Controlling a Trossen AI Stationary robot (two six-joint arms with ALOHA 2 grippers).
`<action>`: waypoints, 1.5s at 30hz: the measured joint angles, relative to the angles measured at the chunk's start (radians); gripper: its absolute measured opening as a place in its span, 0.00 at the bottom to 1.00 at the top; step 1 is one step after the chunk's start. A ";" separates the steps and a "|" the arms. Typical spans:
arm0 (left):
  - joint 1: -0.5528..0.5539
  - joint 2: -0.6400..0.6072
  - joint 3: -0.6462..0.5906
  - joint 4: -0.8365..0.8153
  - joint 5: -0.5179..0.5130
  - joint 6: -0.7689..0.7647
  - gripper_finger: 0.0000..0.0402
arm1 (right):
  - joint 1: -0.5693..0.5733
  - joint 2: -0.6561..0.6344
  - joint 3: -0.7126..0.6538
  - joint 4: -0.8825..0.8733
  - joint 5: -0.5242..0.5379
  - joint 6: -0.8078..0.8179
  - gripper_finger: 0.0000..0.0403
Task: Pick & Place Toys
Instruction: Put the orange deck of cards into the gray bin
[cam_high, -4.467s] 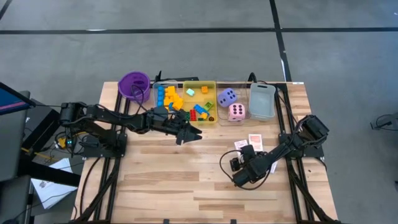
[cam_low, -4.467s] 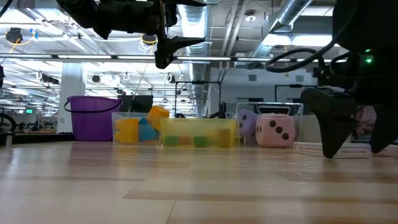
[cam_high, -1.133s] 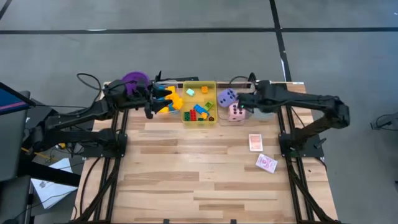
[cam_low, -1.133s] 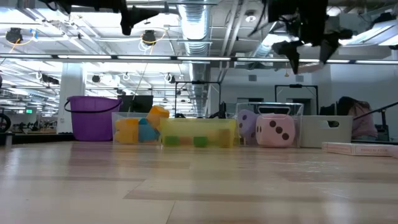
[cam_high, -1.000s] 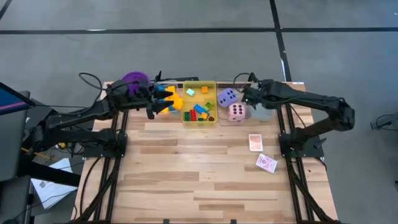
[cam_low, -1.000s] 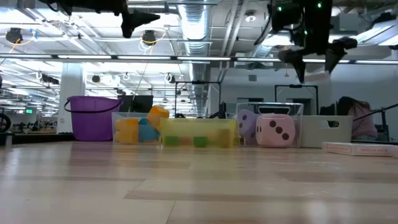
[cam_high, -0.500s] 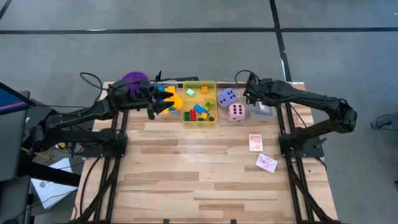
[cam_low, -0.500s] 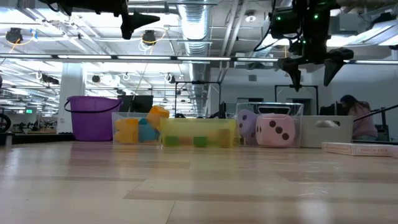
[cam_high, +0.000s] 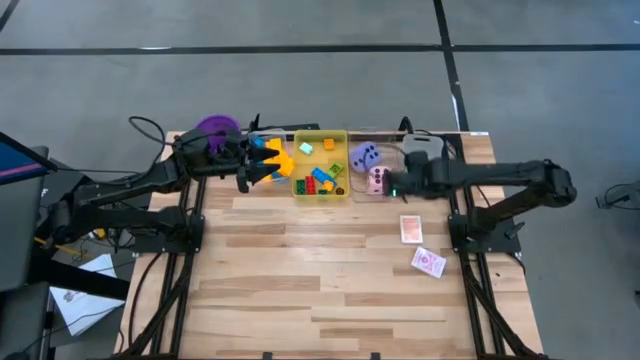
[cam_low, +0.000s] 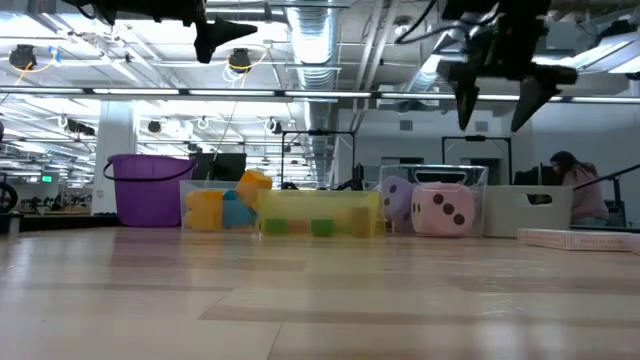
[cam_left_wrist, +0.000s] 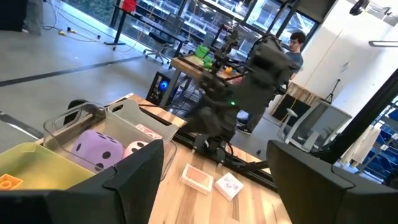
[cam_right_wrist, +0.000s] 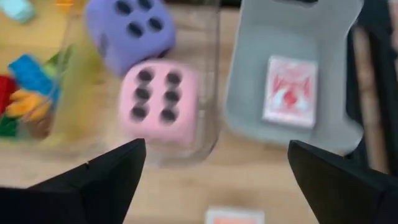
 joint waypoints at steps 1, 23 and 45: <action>0.000 0.000 0.000 0.000 0.000 0.000 0.69 | 0.046 0.001 0.000 -0.010 0.003 0.059 0.96; -0.013 0.147 0.000 0.004 0.003 -0.154 0.69 | 0.560 0.282 -0.001 -0.130 -0.252 0.742 0.96; -0.106 0.172 0.000 0.007 0.000 -0.158 0.69 | 0.612 0.277 -0.253 0.112 -0.349 0.874 0.99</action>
